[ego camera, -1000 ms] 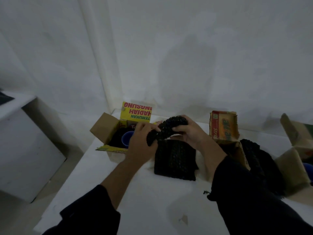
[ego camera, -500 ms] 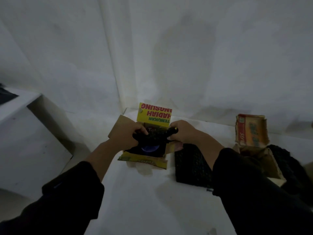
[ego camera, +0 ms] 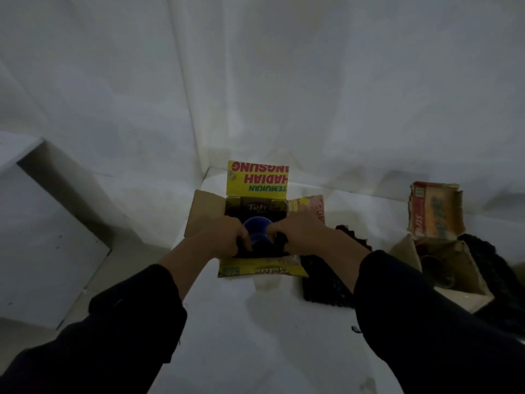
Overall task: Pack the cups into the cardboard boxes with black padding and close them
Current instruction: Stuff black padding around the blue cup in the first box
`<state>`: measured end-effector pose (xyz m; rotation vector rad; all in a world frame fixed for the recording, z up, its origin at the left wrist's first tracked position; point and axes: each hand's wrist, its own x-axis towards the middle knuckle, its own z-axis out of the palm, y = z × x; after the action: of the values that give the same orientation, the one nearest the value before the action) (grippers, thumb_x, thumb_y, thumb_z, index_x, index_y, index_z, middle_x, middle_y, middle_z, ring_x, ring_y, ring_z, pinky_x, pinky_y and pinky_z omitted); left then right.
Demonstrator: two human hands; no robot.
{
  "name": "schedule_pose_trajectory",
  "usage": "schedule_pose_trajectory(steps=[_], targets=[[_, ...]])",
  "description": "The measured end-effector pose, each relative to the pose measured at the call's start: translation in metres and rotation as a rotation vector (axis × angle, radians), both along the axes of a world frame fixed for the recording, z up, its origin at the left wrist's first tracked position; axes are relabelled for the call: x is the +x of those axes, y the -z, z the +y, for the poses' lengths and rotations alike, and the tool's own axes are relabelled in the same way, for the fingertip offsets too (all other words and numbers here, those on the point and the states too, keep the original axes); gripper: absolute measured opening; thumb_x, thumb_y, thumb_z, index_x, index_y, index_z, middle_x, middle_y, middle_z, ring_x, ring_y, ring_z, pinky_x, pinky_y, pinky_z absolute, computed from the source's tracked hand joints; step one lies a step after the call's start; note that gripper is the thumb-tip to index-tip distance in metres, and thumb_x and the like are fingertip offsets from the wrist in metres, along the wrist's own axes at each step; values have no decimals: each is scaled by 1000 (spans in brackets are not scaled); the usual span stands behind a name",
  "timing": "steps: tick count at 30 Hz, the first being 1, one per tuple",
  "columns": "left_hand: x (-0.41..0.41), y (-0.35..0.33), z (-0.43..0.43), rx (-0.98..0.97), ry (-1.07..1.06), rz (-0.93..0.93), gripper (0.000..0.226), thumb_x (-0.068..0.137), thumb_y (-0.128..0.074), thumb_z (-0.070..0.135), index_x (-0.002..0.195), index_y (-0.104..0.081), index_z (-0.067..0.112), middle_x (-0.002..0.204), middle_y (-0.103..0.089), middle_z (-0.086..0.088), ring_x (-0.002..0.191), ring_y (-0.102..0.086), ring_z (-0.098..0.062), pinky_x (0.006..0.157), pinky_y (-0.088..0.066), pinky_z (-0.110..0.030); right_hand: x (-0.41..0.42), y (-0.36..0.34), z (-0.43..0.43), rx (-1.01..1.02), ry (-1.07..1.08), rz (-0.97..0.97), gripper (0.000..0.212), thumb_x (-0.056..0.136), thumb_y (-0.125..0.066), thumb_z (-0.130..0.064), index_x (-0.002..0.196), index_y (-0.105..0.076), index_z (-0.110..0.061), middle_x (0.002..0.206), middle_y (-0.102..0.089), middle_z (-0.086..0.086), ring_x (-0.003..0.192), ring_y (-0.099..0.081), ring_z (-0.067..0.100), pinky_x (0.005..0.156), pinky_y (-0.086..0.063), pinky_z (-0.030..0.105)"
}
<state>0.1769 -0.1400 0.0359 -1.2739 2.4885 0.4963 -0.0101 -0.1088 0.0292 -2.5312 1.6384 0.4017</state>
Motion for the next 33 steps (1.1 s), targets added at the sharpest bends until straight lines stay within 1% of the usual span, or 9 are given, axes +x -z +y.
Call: schedule_pose_trajectory(steps=[3,7,11,16,19,22,26,30,33], targets=[[-4,3,-1,-14,47,-62,32,92,-56,17,118,-65,34,126,-59,5,106,-58,-17,75,-40,-20,5,0,0,51,-8,56,20,89,-56,-18,103,-59,-32,82,-52,-2,95,-52,25,95,-31,43],[-7,6,-1,-17,79,-124,30,92,-55,21,119,-64,32,124,-60,2,105,-58,-18,76,-41,-23,11,-5,2,63,-29,120,24,93,-53,-23,113,-62,-34,91,-55,1,98,-50,24,83,-31,34],[-8,11,0,-46,123,-181,33,92,-55,19,118,-64,36,121,-62,4,103,-59,-17,75,-43,-23,13,-1,3,69,-75,159,26,94,-53,-23,114,-65,-32,97,-64,3,95,-51,25,78,-25,34],[-11,18,-3,-75,172,-255,29,91,-54,25,116,-65,33,112,-66,2,98,-62,-19,80,-51,-28,15,8,1,86,-117,259,25,92,-53,-21,114,-65,-25,87,-59,5,84,-44,24,92,-29,40],[-10,19,-8,-104,175,-276,26,91,-56,27,114,-66,30,108,-66,0,95,-62,-20,75,-50,-28,15,14,2,127,-121,253,14,88,-55,-19,95,-68,-19,69,-51,1,77,-49,24,106,-24,44],[-8,18,-10,-104,160,-256,23,90,-58,25,111,-67,27,110,-66,-2,97,-62,-21,72,-44,-27,17,15,3,230,-82,243,15,87,-51,-14,73,-54,-17,60,-47,-1,62,-45,20,116,-11,49],[-6,16,-12,-122,179,-263,21,89,-58,19,108,-68,21,110,-65,-5,98,-62,-24,79,-49,-31,20,16,5,332,-23,254,20,91,-43,-15,72,-47,-16,61,-45,-2,64,-45,16,118,3,49],[-7,15,-12,-131,203,-311,24,90,-56,18,111,-67,18,110,-65,-7,98,-62,-25,80,-50,-33,26,20,6,367,10,267,31,91,-41,-15,60,-42,-18,58,-43,-3,66,-46,14,115,14,48],[-8,15,-10,-126,199,-310,21,90,-55,18,107,-65,14,109,-65,-9,97,-62,-25,78,-48,-32,25,25,4,363,42,235,33,88,-44,-13,55,-40,-20,58,-46,-3,78,-53,18,116,18,46]])
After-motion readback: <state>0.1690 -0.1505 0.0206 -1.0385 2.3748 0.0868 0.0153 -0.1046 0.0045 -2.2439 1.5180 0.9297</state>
